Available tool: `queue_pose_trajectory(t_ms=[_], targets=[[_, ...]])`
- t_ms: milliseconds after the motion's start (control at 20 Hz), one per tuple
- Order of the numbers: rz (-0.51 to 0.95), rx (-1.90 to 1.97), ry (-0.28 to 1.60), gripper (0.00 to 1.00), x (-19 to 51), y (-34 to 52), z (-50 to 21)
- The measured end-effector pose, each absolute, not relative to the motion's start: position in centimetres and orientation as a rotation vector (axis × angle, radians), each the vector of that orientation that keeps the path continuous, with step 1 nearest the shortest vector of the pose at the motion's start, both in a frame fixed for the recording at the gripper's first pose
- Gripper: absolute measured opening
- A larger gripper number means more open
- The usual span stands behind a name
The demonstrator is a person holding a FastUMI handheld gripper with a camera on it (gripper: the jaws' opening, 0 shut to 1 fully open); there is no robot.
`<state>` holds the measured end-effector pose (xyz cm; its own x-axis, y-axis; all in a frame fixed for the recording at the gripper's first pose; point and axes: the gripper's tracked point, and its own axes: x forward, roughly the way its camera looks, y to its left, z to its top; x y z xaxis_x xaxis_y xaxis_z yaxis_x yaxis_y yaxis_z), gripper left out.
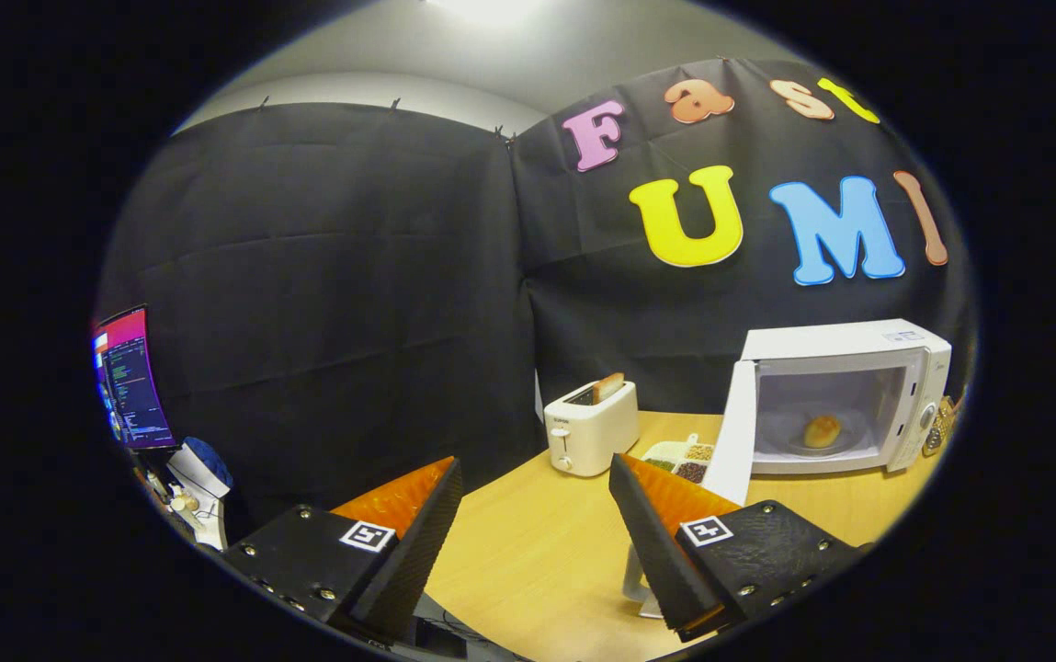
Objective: Open the microwave, put the food inside, and close the microwave door.
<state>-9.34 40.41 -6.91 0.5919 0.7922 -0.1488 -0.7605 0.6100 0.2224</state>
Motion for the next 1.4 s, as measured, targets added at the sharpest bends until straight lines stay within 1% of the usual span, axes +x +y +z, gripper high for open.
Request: queue_pose_trajectory(t_ms=[300, 350, 400, 450, 500, 650, 700, 750, 800, 850, 900, 950, 1100, 1400], targets=[[0.925, 0.105, 0.353, 0.97, -9.5, 41.8, -12.1], [0.915, 0.102, 0.371, 0.96, -9.3, 41.7, -12.9], [0.904, 0.097, 0.391, 0.92, -9.1, 41.4, -13.7], [0.883, 0.09, 0.404, 0.92, -8.6, 41.1, -14.3], [0.864, 0.085, 0.414, 0.79, -8.1, 40.7, -14.8], [0.832, 0.074, 0.421, 0.64, -7.3, 39.5, -15.4], [0.813, 0.059, 0.412, 0.53, -7.0, 38.7, -15.2], [0.799, 0.049, 0.407, 0.45, -6.6, 38.4, -15.5], [0.781, 0.04, 0.403, 0.3, -6.2, 37.9, -15.7], [0.755, 0.028, 0.394, 0.23, -5.8, 36.9, -15.7], [0.75, 0.027, 0.396, 0.03, -5.7, 36.7, -15.8], [0.744, 0.012, 0.402, 0.02, -5.6, 36.3, -16.2], [0.73, -0.009, 0.414, 0.02, -5.2, 34.8, -16.7], [0.654, 0.005, 0.441, 0.02, -3.1, 30.7, -17.0]])
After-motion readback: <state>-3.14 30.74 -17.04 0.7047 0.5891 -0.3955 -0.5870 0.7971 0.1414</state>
